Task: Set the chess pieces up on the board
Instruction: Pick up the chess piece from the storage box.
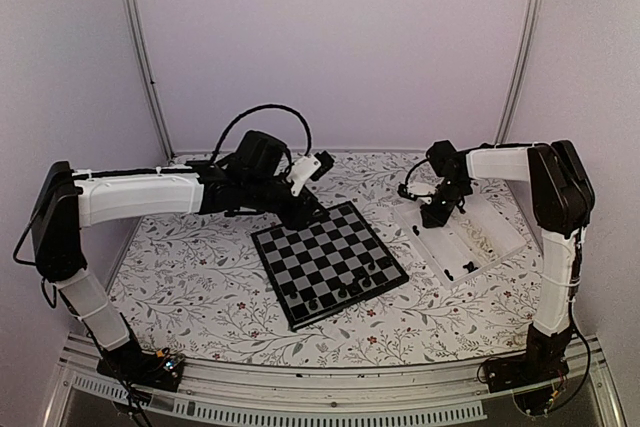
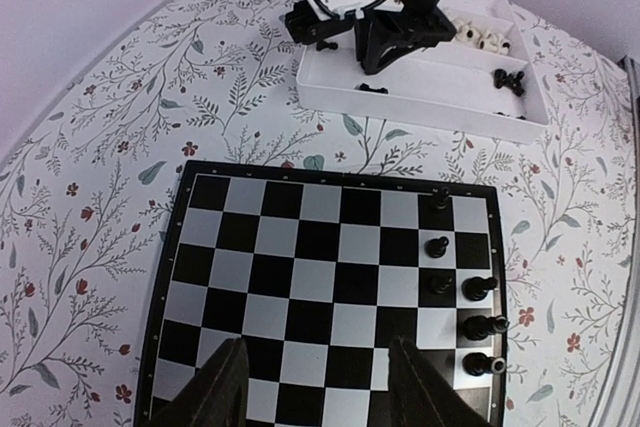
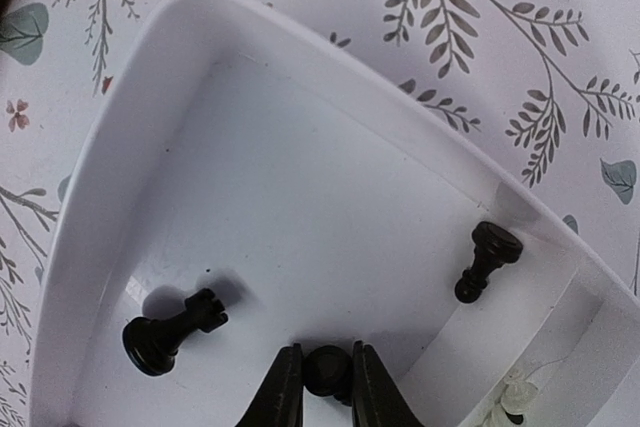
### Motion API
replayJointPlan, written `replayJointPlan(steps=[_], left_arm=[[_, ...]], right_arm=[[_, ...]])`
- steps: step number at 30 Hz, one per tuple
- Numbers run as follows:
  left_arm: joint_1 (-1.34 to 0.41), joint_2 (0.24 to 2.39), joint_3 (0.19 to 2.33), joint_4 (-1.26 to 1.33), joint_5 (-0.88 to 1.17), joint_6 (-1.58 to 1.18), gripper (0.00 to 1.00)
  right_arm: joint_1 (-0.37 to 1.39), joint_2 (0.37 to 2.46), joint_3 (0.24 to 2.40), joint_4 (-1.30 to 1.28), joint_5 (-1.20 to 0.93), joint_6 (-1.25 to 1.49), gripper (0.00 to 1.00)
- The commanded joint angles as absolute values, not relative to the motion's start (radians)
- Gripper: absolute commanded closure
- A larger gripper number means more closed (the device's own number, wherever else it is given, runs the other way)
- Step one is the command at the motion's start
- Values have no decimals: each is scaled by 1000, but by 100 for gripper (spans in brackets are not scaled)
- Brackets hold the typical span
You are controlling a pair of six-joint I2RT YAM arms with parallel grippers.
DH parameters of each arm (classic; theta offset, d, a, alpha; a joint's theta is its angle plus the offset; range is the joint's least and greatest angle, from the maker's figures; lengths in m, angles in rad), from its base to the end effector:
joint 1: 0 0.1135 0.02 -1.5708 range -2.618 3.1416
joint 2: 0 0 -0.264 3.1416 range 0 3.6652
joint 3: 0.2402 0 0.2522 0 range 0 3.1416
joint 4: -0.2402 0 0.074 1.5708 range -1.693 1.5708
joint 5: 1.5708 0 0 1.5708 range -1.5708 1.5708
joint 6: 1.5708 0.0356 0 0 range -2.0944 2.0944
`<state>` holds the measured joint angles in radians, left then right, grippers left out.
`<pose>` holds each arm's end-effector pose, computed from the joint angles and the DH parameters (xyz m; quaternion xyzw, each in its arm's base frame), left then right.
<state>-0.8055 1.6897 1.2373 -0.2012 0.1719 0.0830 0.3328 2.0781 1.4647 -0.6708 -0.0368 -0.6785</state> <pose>0.2619 -0.2815 0.2562 0.4183 0.7903 -0.2279 0.3854 0.3909 0.1365 0.1472 -0.4816 0.8645 -0.0066 0.1438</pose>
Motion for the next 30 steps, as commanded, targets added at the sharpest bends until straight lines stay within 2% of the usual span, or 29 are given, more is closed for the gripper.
replayJointPlan(steps=[1, 5, 9, 12, 16, 19, 22, 26, 30], left_arm=[[-822, 1708, 1266, -211, 167, 100, 51], [-826, 1709, 1267, -211, 164, 103, 51], [-832, 1708, 1269, -189, 140, 82, 51], [-851, 1685, 1261, -123, 96, 66, 52], [-898, 1627, 1210, 104, -52, 50, 52], [-964, 1611, 1121, 389, -228, 128, 52], [-1031, 1668, 1078, 700, -373, 292, 51], [-1074, 1810, 1188, 776, -449, 390, 51], [-1103, 1935, 1282, 838, -472, 424, 51]], right_arm=[[323, 2086, 1442, -737, -24, -686, 83], [320, 2087, 1457, -750, -60, -669, 88], [288, 2048, 1511, -809, -239, -619, 88], [247, 1999, 1598, -878, -490, -567, 89], [189, 1918, 1613, -835, -958, -399, 89], [188, 1901, 1584, -740, -1252, -252, 91], [196, 1887, 1526, -594, -1396, -103, 92], [202, 1854, 1441, -436, -1472, 92, 92], [206, 1791, 1292, -66, -1510, 404, 92]])
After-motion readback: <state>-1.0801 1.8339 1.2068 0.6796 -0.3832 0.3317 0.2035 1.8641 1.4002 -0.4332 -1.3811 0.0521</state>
